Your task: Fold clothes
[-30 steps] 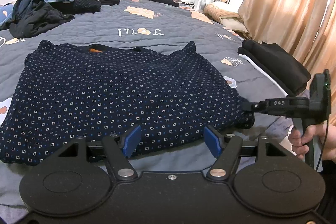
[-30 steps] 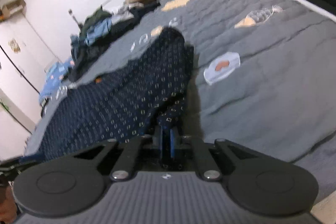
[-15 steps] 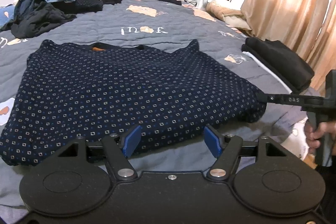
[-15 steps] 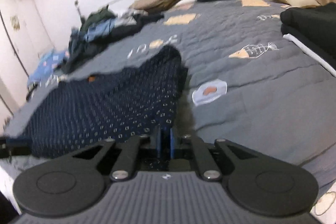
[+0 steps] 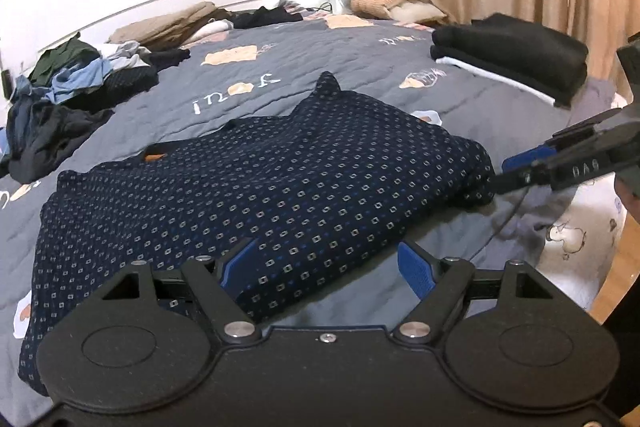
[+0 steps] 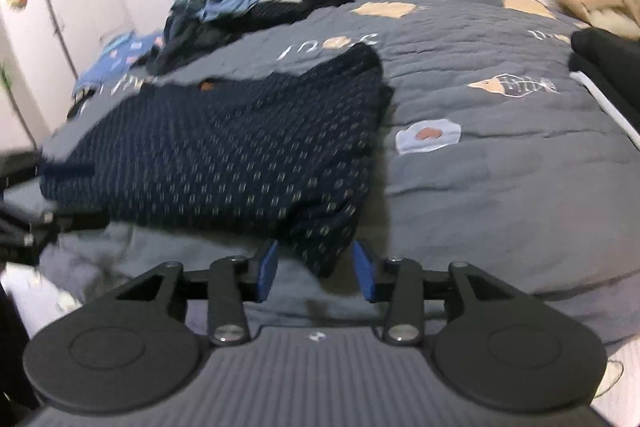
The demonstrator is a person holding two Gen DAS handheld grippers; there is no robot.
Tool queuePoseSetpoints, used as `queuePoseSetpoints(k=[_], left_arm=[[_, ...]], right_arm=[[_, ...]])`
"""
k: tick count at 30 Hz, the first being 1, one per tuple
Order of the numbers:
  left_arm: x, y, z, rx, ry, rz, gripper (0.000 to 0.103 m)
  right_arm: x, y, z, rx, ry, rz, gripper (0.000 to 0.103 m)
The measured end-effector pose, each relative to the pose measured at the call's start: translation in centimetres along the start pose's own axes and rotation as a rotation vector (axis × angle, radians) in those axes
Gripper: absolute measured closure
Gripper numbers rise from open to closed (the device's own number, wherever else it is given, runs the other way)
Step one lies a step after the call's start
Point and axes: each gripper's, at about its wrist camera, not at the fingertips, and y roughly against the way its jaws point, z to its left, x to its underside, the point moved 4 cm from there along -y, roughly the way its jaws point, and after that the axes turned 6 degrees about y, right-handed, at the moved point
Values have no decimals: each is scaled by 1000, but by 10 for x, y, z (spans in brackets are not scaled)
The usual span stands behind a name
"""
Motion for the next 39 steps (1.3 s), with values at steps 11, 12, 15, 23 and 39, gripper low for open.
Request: queuePoseSetpoints(k=[11,12,15,23,39], left_arm=[[-3,-10,-11,30,36,25,28],[-3,-11,-11,28,37,27,28],[-1,-13,-8,23,49,37,28],[-2,-11,-6,33,74,33,28],[-6,-8,-3,47,99,37,28]], right_arm=[[3,-24,11,10,234,-25,76],[2,-24,12,23,266,-28,83],[2,-22,19,100,448,-43,95],[2,1,40,348,890,-215,97],[-12,27,-27,169,229,-92,60]])
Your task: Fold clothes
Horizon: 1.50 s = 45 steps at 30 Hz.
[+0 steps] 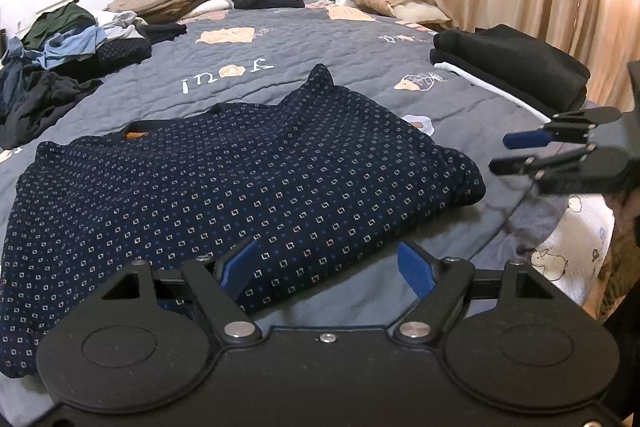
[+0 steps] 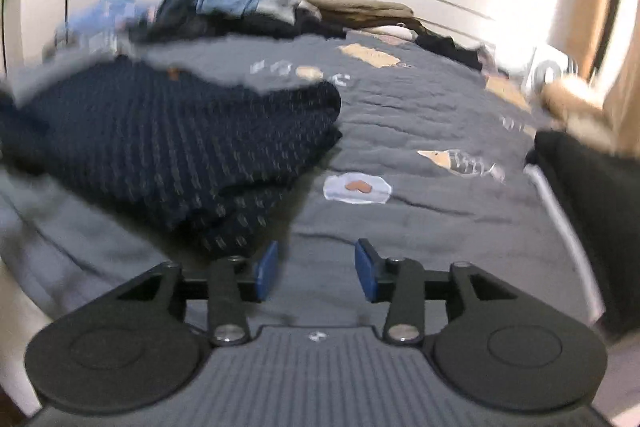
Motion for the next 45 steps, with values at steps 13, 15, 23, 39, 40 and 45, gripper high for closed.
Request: queuePoseSetpoints(k=[13,15,23,39,40,45], left_arm=[[6,-12,-40,-122,-358,-96,28],[5,-19,-51,-125,-417,-109,28],[18,-59,-81,-215,-722,-150,28],[49,-106,-87,-236,-1099,-97,90],[49,-103,-83,-229,-1096,-94,91],[46,-78,-70,-213,-1093,-87,94]], right_arm=[[2,-26,-5,-168,-327,25,51],[5,-30,-4,-165,-336,39,51],[13,-41,-7,-194,-425,51,55],[9,-43,-2,-196,-372,20,97],[8,-43,-2,-199,-369,17,97],[4,-44,5,-215,-339,-4,98]])
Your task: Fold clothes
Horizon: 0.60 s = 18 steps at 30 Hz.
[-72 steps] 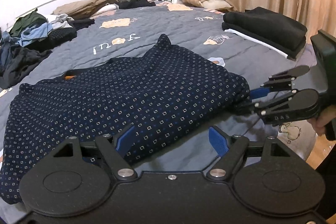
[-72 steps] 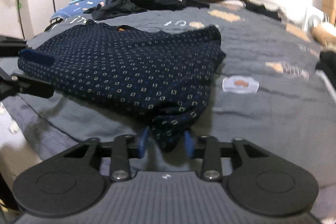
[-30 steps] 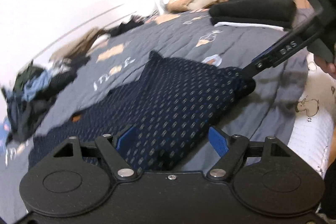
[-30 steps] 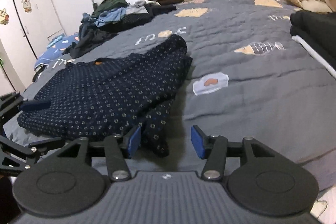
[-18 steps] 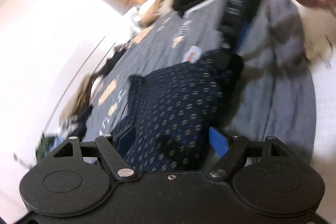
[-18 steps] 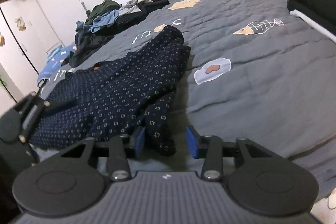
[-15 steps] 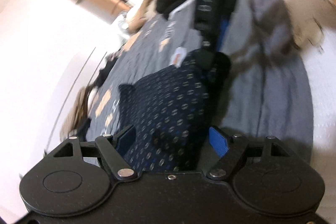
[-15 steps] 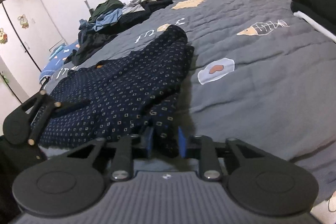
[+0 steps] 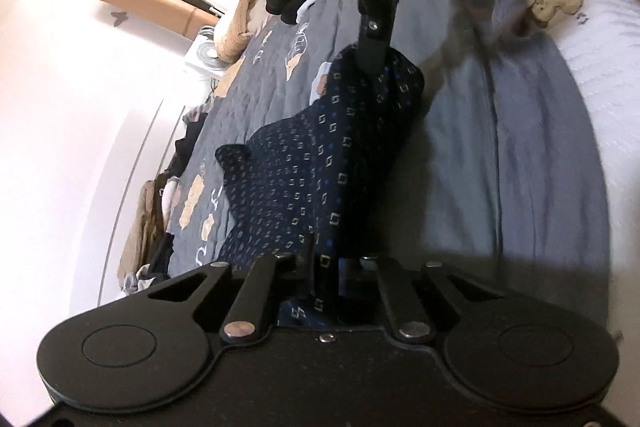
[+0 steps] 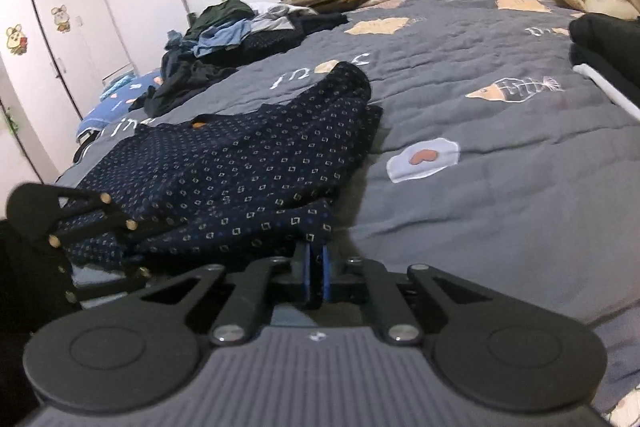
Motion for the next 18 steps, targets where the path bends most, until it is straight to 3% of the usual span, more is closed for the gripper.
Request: queuePoseSetpoints(k=[3,6,9,15,18], left_arm=[[8,-1,-1,-4,-4,5,93],[2,-3,1,-23,74,-4,86],[-8,-3,-1,-62,86,-28,70],[-36,-9,-14,-59,42,-89,48],[-50,-19,-20,-42,19,-101,45]], right_arm=[[1,-2,8,-39,30,25,98],[2,3,13,-28,79,42,95],[2,15,10,-4,81,60,93],[0,26,-8,4,-54,45,82],[-2,27,-19,24,-122,30,81]])
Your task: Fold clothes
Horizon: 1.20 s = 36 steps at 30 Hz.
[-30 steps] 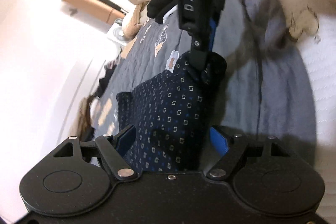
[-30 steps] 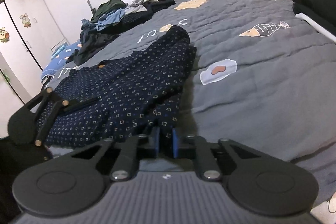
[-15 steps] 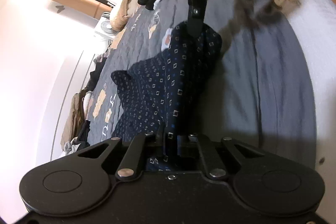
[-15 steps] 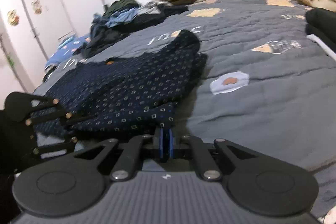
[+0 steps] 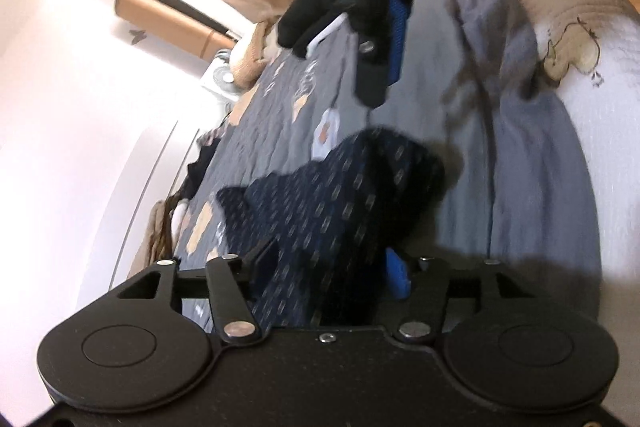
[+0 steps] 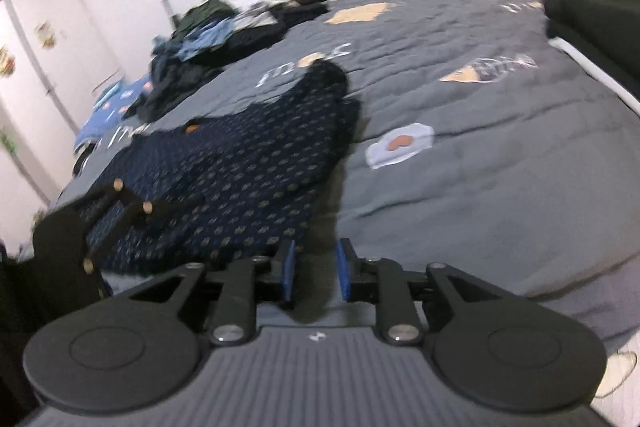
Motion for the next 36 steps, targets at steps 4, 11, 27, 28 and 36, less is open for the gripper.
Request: queuePoseSetpoints(k=[4,11,27,28,36], left_arm=[[-7,-11,-8,19,-14,-5,59],[-4,-8,13,87,211,-6,91],[29,50,94,140,699,14,39],[36,52,104,133,755,22,32],[117,54,183,1,1155,124,28]], right_arm=[[-5,4,-20,17,-113,-47,81],[-12,4,-38,18,-215,-85,80],[-77,-55,-32,-39,-108,-42,78],[-80,-60,-32,-47,-109,-44,78],[-89,-91,-12,-105,-92,-35,73]])
